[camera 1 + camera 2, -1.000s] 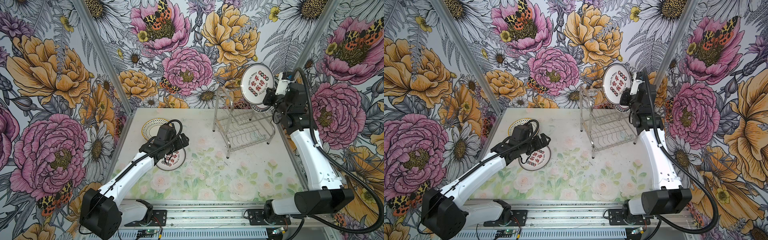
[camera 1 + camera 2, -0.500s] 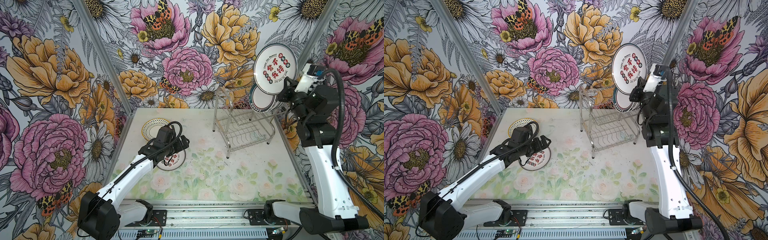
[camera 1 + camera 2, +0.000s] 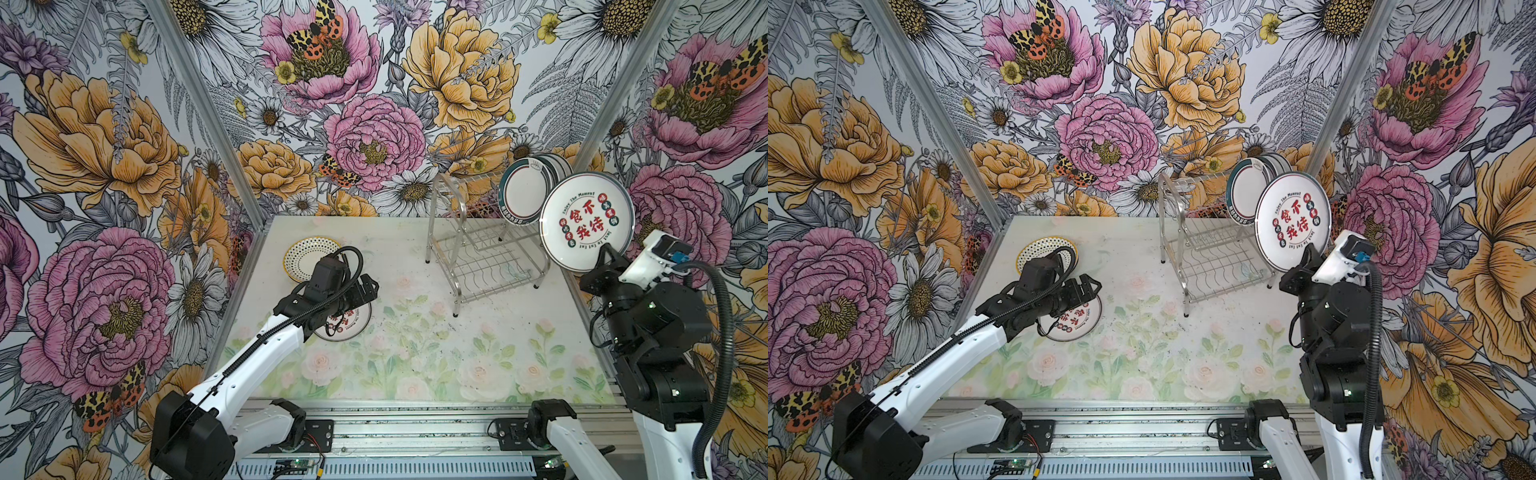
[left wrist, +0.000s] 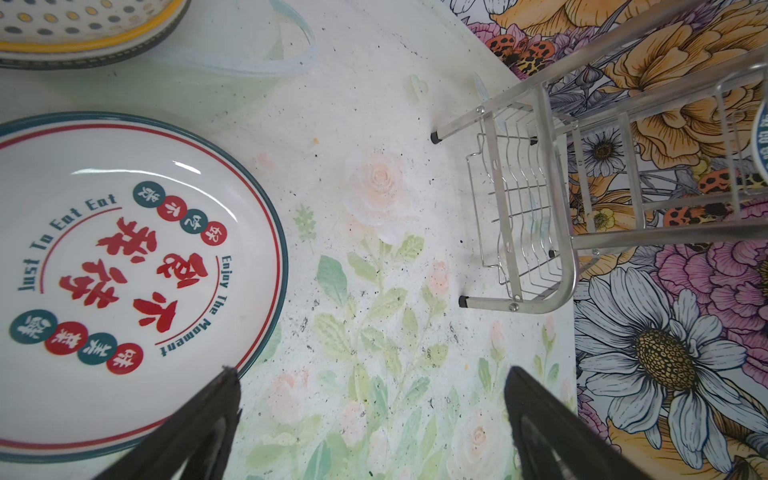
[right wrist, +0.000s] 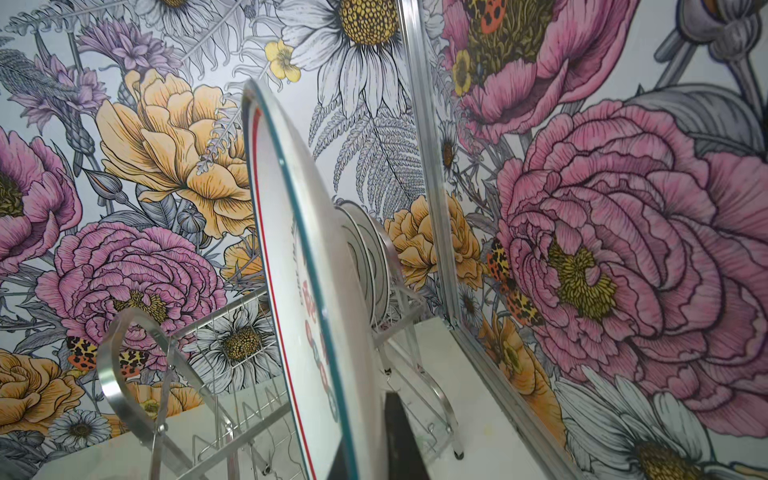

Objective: Unload the plates from the dish rack
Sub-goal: 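Lift the printed plate up out of the rack with the right gripper, then carry the printed plate toward the left gripper, holding it upright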

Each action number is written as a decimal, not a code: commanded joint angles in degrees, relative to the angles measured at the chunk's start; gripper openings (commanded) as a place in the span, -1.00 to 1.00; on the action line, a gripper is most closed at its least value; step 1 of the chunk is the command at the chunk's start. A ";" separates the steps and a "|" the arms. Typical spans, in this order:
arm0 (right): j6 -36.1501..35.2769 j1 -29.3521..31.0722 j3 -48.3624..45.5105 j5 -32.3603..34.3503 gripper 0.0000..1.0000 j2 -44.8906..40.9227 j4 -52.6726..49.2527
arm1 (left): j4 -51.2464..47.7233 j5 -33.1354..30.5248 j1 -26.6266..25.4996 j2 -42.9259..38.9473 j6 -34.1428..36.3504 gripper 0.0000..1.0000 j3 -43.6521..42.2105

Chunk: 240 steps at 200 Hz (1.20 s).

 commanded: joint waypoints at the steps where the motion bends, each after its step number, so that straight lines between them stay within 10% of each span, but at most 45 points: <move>1: 6.57 0.02 -2.02 -3.94 -1.00 -1.98 -6.77 | 0.91 -1.54 -0.62 -1.24 0.05 0.98 -1.56; 68: 18.14 0.23 -7.96 -29.68 -1.00 -0.53 -12.56 | 1.18 -3.22 -0.64 -4.10 0.38 0.98 -4.62; 240: 23.28 6.96 -26.70 -43.45 -1.00 4.38 -0.51 | 10.85 1.48 -5.93 -5.13 -0.64 0.98 -8.43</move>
